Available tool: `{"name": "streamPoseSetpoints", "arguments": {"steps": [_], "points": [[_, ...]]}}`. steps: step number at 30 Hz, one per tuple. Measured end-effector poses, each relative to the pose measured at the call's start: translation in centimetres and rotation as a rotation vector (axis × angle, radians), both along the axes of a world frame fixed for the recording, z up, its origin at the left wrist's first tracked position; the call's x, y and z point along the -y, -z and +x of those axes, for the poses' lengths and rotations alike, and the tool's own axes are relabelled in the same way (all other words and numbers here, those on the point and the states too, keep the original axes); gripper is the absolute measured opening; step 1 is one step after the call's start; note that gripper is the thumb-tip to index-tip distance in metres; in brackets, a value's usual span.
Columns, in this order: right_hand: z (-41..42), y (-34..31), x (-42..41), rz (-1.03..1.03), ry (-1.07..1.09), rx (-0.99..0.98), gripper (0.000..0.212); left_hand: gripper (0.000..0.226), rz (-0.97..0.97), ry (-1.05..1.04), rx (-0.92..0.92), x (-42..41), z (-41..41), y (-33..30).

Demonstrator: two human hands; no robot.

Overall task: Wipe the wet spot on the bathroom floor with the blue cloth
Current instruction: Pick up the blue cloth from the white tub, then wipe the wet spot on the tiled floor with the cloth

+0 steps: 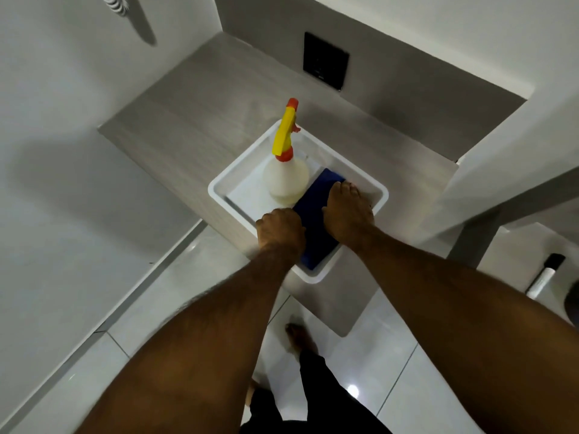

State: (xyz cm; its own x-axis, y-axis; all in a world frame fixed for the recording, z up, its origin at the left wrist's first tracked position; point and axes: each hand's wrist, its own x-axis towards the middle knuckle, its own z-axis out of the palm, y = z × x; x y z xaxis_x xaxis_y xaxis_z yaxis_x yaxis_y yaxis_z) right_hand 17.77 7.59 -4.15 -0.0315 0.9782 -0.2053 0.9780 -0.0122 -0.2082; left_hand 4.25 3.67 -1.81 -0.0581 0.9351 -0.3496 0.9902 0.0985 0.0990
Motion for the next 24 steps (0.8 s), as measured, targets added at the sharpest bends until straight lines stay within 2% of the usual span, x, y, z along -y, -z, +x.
{"name": "streamPoseSetpoints", "arguments": {"steps": [3,6,9,12,17,21,24], "points": [[-0.3,-0.5,-0.5,-0.011,0.075,-0.039,0.064,0.025,-0.067,-0.121,0.172,-0.6,0.1,-0.6],[-0.3,-1.4,-1.5,-0.088,0.142,-0.073,0.067,0.021,-0.048,-0.111,0.267,-0.5,1.2,-1.3],[0.2,-2.3,-2.2,-0.220,0.183,-0.182,0.045,0.022,-0.018,-0.149,0.416,-0.3,2.1,-2.1],[0.9,-4.1,-2.3,-0.335,0.231,-0.495,0.032,0.028,-0.013,-0.229,0.609,-0.4,1.4,-4.1],[1.0,-10.2,-0.9,-0.547,0.381,-0.857,0.028,0.015,-0.038,-0.216,0.921,1.5,-5.0,-10.4],[-2.6,-13.0,2.4,-0.791,0.276,-1.303,0.035,0.011,0.009,-0.295,1.109,5.5,-12.2,-13.5],[-8.4,-13.2,5.0,-0.835,0.194,-1.450,0.041,0.017,0.033,-0.444,1.220,8.5,-18.1,-14.0]]}}
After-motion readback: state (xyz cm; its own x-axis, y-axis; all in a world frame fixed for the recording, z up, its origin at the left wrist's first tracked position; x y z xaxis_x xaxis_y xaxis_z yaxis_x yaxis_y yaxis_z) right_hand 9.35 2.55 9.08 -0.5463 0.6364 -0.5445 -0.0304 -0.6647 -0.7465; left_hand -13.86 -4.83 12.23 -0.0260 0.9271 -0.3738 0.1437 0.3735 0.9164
